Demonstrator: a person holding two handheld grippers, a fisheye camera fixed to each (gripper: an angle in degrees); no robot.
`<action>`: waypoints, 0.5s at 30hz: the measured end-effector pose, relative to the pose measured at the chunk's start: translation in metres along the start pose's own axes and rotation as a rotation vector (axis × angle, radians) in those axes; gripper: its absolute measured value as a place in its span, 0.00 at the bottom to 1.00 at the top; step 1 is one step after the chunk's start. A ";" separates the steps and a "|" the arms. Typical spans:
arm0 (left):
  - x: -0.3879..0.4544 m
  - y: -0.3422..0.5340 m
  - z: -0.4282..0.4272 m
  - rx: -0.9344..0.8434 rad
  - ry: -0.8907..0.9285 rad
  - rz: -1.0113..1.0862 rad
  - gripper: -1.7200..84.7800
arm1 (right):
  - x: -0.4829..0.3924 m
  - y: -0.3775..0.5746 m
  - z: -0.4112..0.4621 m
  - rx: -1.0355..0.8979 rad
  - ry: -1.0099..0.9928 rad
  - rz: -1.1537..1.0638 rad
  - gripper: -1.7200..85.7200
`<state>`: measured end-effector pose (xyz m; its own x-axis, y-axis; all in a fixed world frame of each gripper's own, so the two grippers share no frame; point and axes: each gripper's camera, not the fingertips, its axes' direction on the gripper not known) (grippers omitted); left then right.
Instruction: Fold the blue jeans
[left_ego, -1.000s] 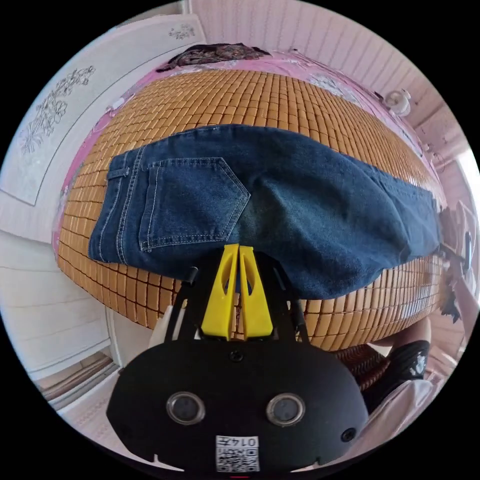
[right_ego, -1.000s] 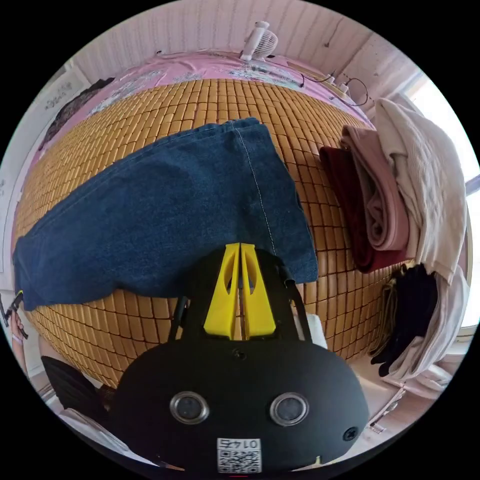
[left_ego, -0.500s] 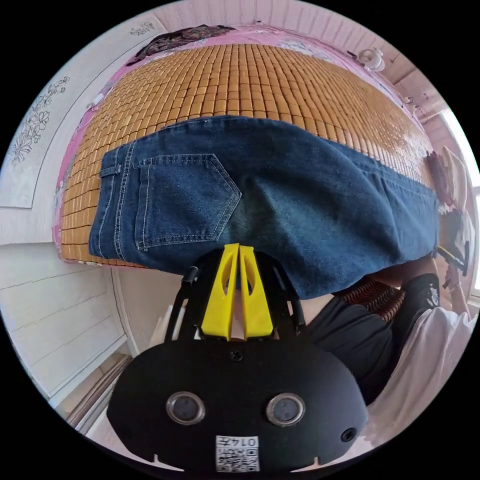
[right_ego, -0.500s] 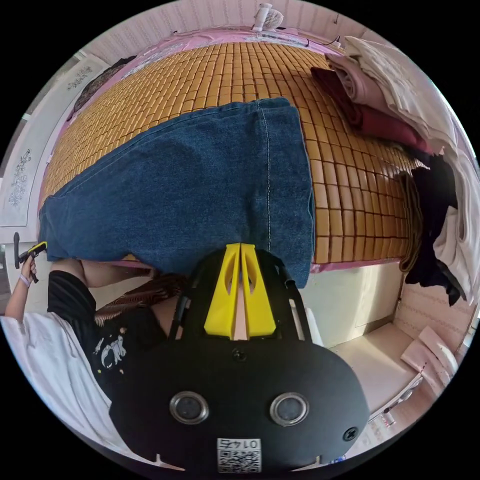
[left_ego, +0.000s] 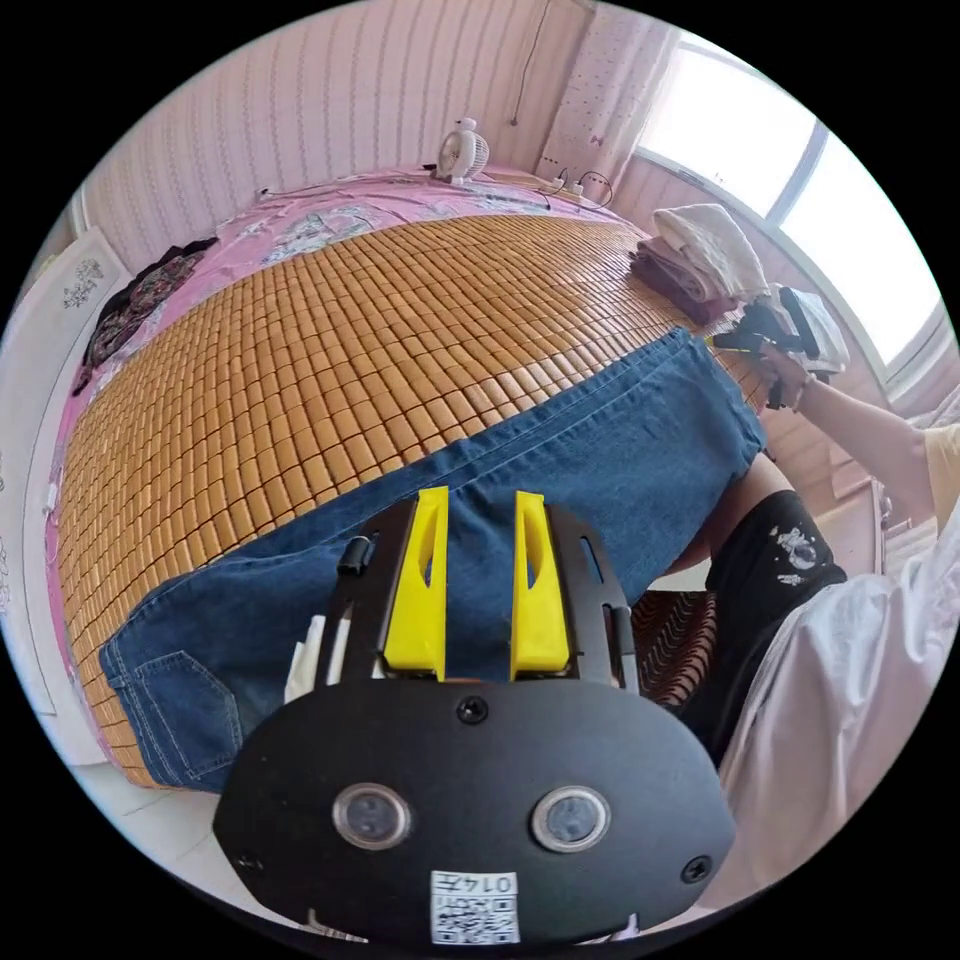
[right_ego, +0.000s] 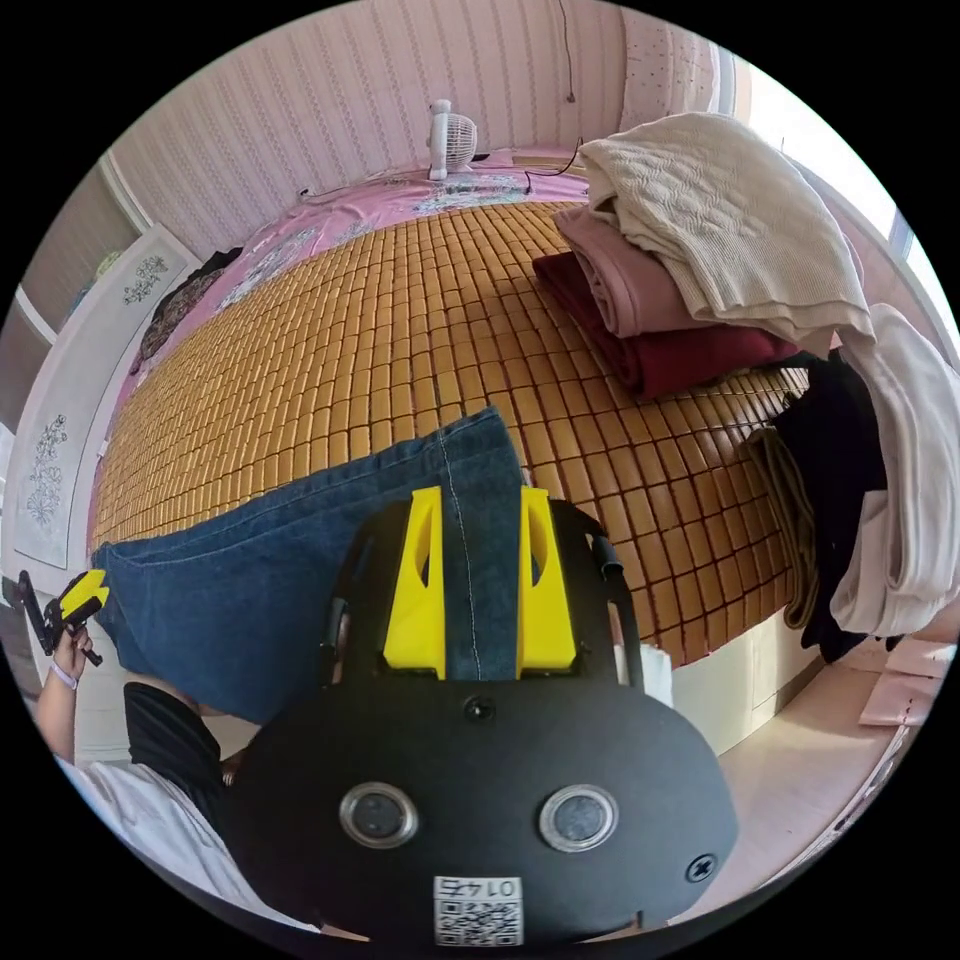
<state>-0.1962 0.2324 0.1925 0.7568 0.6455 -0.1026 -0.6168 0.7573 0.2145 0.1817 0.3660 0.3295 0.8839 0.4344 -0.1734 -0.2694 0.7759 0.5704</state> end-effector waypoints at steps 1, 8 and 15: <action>0.006 -0.010 0.008 -0.010 0.027 0.004 0.14 | 0.006 -0.007 0.008 -0.016 0.008 0.033 0.16; 0.076 -0.090 0.108 -0.241 0.038 0.110 0.16 | 0.031 0.010 0.032 -0.082 -0.024 0.125 0.09; 0.116 -0.105 0.144 -0.327 -0.054 0.289 0.08 | 0.039 0.057 -0.009 0.039 -0.015 0.036 0.01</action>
<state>-0.0123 0.2134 0.2982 0.5479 0.8360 -0.0303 -0.8343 0.5434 -0.0927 0.1974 0.4318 0.3478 0.8798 0.4542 -0.1402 -0.2860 0.7413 0.6072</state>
